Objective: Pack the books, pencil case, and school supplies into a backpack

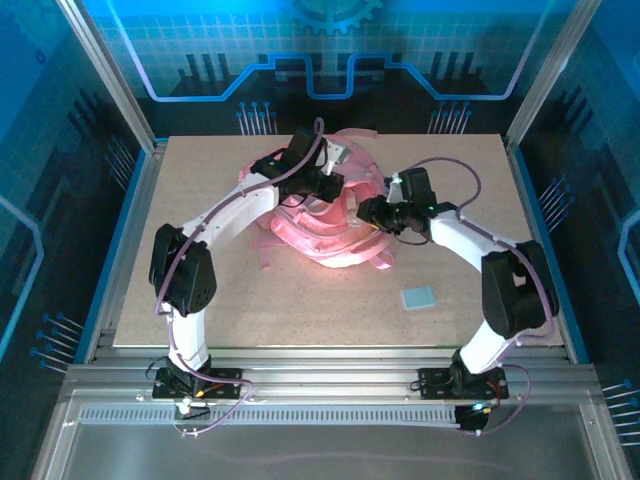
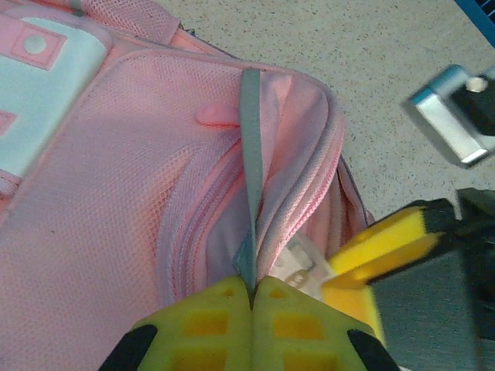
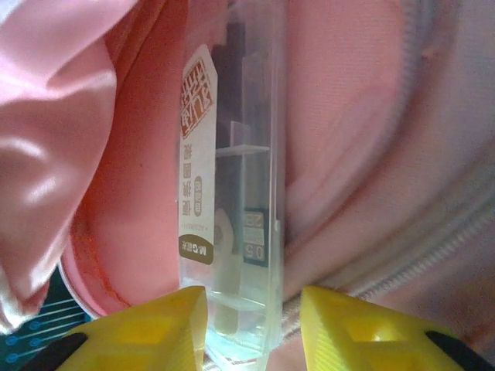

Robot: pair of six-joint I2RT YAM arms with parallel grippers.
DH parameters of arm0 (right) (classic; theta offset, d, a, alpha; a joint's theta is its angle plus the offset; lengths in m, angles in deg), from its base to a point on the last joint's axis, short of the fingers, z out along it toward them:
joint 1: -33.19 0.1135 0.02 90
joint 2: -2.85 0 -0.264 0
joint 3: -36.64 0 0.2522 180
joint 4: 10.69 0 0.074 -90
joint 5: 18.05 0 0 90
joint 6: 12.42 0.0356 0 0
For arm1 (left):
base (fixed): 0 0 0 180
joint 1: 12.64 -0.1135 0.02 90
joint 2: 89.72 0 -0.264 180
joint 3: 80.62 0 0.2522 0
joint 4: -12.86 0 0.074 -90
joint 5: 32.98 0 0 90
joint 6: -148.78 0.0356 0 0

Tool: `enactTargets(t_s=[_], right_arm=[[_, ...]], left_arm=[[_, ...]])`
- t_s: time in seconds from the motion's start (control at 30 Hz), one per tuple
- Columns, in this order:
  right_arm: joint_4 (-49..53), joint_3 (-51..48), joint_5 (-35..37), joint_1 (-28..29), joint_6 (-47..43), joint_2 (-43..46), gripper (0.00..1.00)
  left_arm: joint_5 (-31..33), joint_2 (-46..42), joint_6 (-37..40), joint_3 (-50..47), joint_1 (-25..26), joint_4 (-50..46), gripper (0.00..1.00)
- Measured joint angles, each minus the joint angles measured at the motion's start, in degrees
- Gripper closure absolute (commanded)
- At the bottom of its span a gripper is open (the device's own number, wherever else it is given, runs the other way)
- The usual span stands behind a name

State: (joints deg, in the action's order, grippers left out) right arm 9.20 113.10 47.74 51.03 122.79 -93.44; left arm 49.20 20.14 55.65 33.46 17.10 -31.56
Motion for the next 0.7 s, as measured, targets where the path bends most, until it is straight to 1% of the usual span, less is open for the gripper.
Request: enactTargets(t_s=[0.03,0.17,0.2,0.3,0.37,0.43,0.5,0.57,0.63,0.7], right_arm=[[-0.76,1.01,-0.28,0.44,0.39,-1.07,0.69],[-3.76,6.73,-0.52,3.52,2.21,-5.09,0.7],[-3.32,8.22,0.22,4.28,2.54,-5.99,0.7],[-3.63,11.61,-0.24,4.61,3.13,-8.61,0.7],[-4.22,13.03,-0.63,4.61,3.93,-10.27,0.69],[-4.5,13.09,-1.11,4.61,4.35,-10.69,0.65],[-4.04,12.74,-1.05,4.46,4.22,-10.38,0.55],[-2.27,11.67,-0.7,4.02,3.3,-8.96,0.41],[1.81,10.05,0.17,3.26,1.38,-5.84,0.29],[7.21,8.35,2.14,2.34,-1.14,-0.98,0.14]], left_arm=[[0.0,0.0,0.0,0.0,0.0,0.0,1.0],[-0.02,0.0,-0.44,0.0,0.28,0.02,1.0],[0.92,-0.2,-0.63,0.0,0.31,0.02,1.0],[1.86,-1.03,-1.36,-0.09,-0.24,0.17,1.0],[2.25,-1.44,-1.46,-0.17,-0.28,0.2,1.0],[2.36,-1.6,-1.46,-0.37,-0.26,0.11,1.0],[2.4,-1.7,-1.46,-0.39,-0.22,0.11,1.0],[2.38,-1.77,-1.46,-0.39,-0.02,0.09,1.0],[2.27,-1.79,-1.51,-0.42,0.31,0.13,1.0],[1.92,-1.79,-1.55,-0.46,0.92,0.15,1.0]])
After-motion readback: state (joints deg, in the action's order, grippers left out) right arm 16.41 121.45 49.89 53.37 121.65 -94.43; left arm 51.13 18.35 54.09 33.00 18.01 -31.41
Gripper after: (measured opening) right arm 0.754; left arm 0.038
